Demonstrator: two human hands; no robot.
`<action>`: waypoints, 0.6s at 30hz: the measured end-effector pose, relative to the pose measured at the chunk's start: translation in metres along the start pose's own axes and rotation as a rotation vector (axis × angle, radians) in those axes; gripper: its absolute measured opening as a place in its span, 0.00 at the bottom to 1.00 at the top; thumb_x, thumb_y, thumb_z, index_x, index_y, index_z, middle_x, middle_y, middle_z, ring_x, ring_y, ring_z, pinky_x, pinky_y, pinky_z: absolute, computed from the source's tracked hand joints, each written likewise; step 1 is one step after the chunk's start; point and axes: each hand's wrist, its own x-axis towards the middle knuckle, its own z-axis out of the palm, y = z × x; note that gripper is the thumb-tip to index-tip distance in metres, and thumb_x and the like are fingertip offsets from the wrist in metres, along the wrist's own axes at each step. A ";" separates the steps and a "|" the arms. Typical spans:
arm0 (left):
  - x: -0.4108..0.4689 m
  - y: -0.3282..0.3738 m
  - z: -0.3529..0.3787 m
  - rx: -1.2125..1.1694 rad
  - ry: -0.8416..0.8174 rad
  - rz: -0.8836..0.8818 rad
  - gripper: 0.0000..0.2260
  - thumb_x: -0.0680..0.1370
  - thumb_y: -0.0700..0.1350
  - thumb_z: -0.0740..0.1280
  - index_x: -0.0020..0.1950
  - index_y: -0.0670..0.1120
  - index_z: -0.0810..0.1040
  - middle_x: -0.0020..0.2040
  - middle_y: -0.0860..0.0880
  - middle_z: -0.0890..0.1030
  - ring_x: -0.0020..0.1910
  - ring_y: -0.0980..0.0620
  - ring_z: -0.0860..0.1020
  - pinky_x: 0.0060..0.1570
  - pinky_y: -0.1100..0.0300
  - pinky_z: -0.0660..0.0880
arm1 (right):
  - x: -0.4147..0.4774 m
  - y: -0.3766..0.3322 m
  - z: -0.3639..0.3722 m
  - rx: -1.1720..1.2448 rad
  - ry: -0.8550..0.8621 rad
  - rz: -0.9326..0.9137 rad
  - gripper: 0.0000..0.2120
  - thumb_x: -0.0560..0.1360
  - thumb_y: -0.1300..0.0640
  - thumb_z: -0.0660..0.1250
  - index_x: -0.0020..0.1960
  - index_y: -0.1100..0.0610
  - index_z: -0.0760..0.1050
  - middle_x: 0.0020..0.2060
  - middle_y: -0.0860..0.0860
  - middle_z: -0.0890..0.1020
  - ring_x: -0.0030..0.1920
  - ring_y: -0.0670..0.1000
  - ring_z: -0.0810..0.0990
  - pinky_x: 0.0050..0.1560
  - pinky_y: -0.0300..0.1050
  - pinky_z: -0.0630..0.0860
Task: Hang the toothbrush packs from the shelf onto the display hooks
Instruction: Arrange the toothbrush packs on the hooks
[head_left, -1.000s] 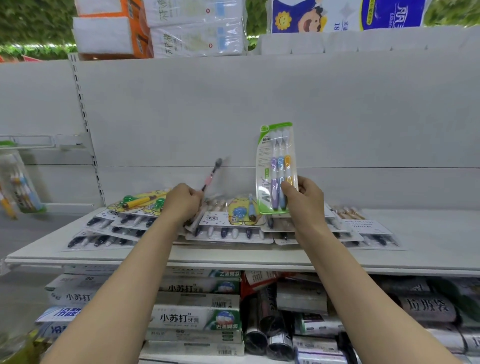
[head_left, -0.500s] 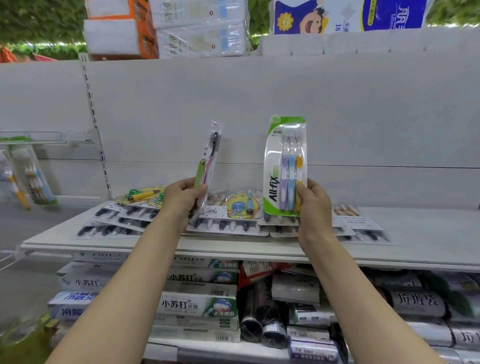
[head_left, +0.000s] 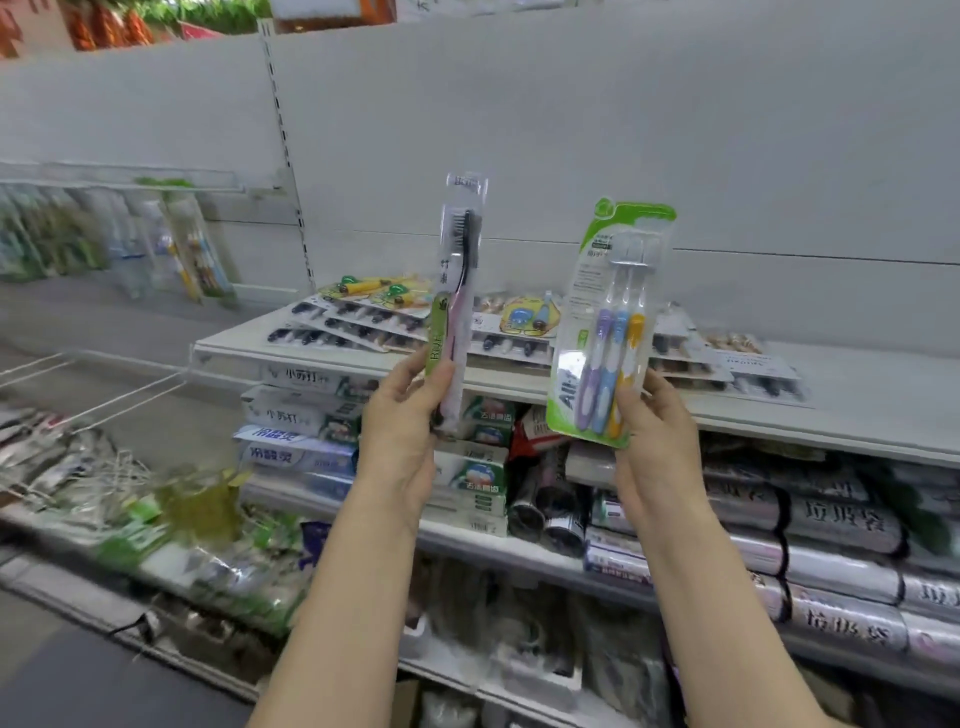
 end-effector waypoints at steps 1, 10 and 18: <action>-0.012 -0.002 -0.006 -0.019 0.018 0.000 0.18 0.75 0.40 0.70 0.65 0.43 0.77 0.43 0.50 0.82 0.35 0.57 0.79 0.34 0.62 0.75 | -0.008 0.003 -0.002 -0.008 -0.019 0.014 0.08 0.81 0.60 0.64 0.57 0.51 0.78 0.55 0.53 0.84 0.55 0.53 0.83 0.59 0.51 0.79; -0.087 0.008 -0.087 -0.048 0.280 0.005 0.10 0.76 0.39 0.68 0.57 0.45 0.78 0.48 0.46 0.81 0.42 0.50 0.80 0.45 0.53 0.75 | -0.078 0.073 0.021 -0.030 -0.165 0.126 0.14 0.79 0.62 0.68 0.64 0.57 0.75 0.55 0.56 0.85 0.56 0.54 0.83 0.56 0.49 0.79; -0.114 0.074 -0.213 -0.035 0.453 0.062 0.11 0.78 0.39 0.68 0.60 0.45 0.77 0.41 0.50 0.83 0.34 0.56 0.79 0.34 0.61 0.75 | -0.135 0.112 0.128 -0.066 -0.372 0.180 0.12 0.77 0.61 0.69 0.59 0.53 0.77 0.54 0.55 0.85 0.54 0.51 0.84 0.55 0.49 0.80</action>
